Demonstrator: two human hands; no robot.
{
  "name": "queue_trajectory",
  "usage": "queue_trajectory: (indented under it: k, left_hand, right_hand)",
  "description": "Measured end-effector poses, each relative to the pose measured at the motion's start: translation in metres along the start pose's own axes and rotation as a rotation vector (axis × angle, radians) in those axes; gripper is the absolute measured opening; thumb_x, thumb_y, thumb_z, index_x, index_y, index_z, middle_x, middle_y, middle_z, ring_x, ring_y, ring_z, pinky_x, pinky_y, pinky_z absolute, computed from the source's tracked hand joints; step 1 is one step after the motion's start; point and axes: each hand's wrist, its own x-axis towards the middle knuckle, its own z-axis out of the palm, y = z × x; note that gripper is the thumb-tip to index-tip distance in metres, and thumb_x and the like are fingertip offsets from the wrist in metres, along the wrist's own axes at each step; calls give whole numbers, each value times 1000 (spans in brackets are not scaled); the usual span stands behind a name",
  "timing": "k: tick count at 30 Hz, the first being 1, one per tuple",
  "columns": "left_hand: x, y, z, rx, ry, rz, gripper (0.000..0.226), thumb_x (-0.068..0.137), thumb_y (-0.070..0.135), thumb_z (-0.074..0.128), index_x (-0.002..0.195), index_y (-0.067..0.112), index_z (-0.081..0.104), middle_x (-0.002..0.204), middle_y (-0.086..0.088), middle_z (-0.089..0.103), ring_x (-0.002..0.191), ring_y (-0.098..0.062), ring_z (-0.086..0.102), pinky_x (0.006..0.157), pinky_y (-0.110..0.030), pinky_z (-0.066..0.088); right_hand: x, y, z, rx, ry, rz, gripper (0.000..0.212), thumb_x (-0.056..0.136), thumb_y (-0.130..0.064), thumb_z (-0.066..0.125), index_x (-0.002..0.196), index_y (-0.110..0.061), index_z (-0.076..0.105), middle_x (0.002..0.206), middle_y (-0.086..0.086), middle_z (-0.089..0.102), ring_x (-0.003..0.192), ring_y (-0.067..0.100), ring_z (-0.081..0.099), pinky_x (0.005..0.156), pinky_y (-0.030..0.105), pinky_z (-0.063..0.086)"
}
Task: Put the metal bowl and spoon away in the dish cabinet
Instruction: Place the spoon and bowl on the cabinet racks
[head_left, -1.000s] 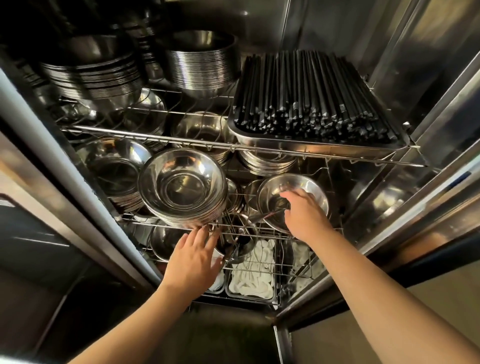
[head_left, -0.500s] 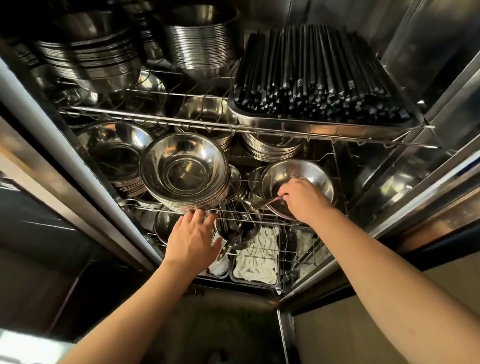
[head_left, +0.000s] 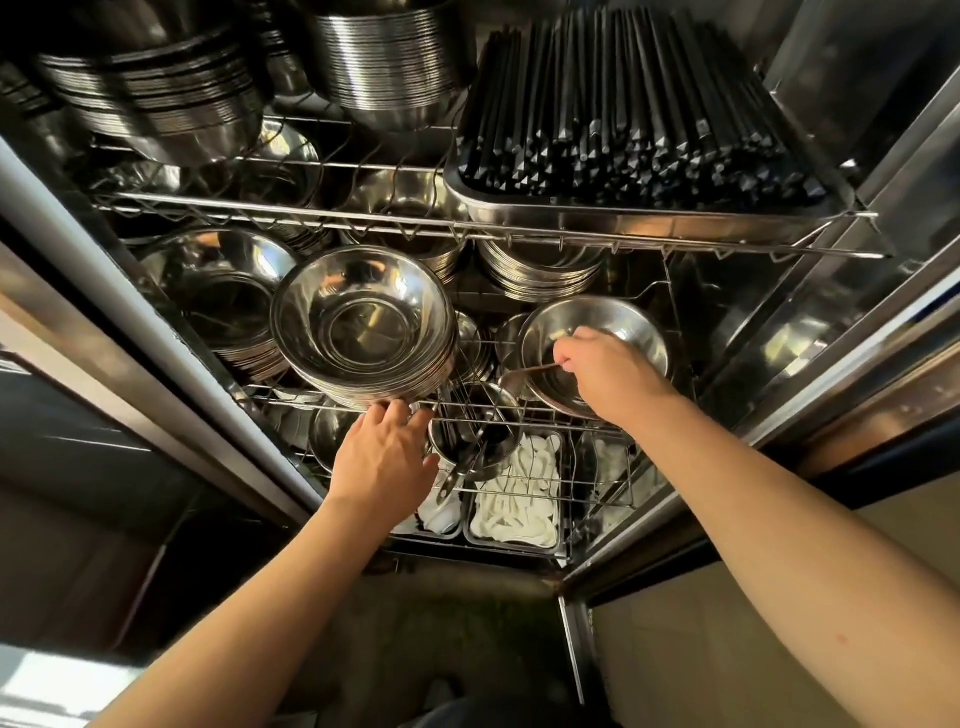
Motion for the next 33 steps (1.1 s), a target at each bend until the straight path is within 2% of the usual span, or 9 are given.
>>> queue_trajectory:
  k: [2, 5, 8, 13, 17, 20, 22, 27, 33]
  left_hand:
    - [0, 1, 0, -7, -6, -1, 46, 90, 48, 55, 128, 22, 55, 124, -4, 59, 112, -23, 53, 90, -36, 50]
    - [1, 1, 1, -7, -16, 2, 46, 91, 49, 54, 129, 22, 54, 126, -5, 57, 114, -24, 52, 92, -36, 50]
    - [2, 1, 1, -13, -21, 6, 48, 93, 49, 51, 133, 22, 52, 130, -7, 56, 119, -25, 50, 94, -38, 51]
    - [3, -1, 4, 1, -41, 18, 49, 93, 49, 50, 134, 21, 51, 134, -9, 56, 122, -28, 51, 95, -41, 52]
    - [4, -3, 6, 60, -49, 45, 53, 94, 50, 49, 138, 20, 48, 139, -10, 54, 126, -31, 50, 99, -42, 50]
    - [4, -3, 7, 87, -36, 55, 52, 94, 50, 48, 137, 19, 49, 139, -10, 54, 127, -31, 48, 100, -41, 49]
    - [3, -3, 8, 82, -27, 60, 52, 94, 48, 48, 137, 19, 49, 141, -9, 52, 129, -31, 46, 101, -42, 48]
    - [2, -2, 11, 74, -19, 59, 50, 96, 46, 47, 138, 19, 48, 137, -9, 54, 127, -30, 47, 103, -41, 46]
    - [1, -2, 12, 63, -21, 36, 53, 95, 45, 50, 142, 19, 46, 139, -7, 52, 127, -29, 47, 100, -40, 49]
  right_hand:
    - [-8, -11, -7, 28, 113, -44, 25, 93, 7, 54, 101, -14, 64, 97, 2, 60, 85, 26, 64, 69, 39, 56]
    - [-26, -35, -20, 73, 321, -157, 12, 98, -5, 58, 104, -10, 67, 92, 2, 64, 74, 21, 64, 65, 30, 56]
    - [-51, -56, -29, 188, 402, -242, 8, 95, -3, 62, 100, -5, 68, 85, 3, 65, 68, 18, 63, 61, 26, 56]
    - [-87, -76, -12, 301, 345, -407, 14, 83, 4, 75, 96, 0, 70, 98, 12, 74, 89, 23, 73, 78, 31, 62]
    - [-101, -72, 28, 418, 236, -472, 17, 89, 2, 69, 102, -8, 67, 108, 14, 75, 100, 24, 72, 86, 36, 61]
    - [-98, -61, 63, 395, 81, -436, 27, 77, 14, 79, 98, -2, 73, 108, 12, 75, 103, 23, 70, 89, 37, 60]
    - [-91, -54, 85, 376, 14, -397, 21, 78, 13, 77, 93, -1, 72, 101, 11, 74, 98, 23, 70, 85, 38, 61]
    - [-59, -38, 135, 367, -30, -198, 27, 75, 20, 71, 91, -1, 69, 93, 12, 70, 85, 28, 70, 75, 44, 61]
    - [-30, -24, 175, 257, -59, -45, 31, 77, 16, 68, 103, -1, 70, 100, 12, 71, 89, 29, 69, 77, 46, 59]
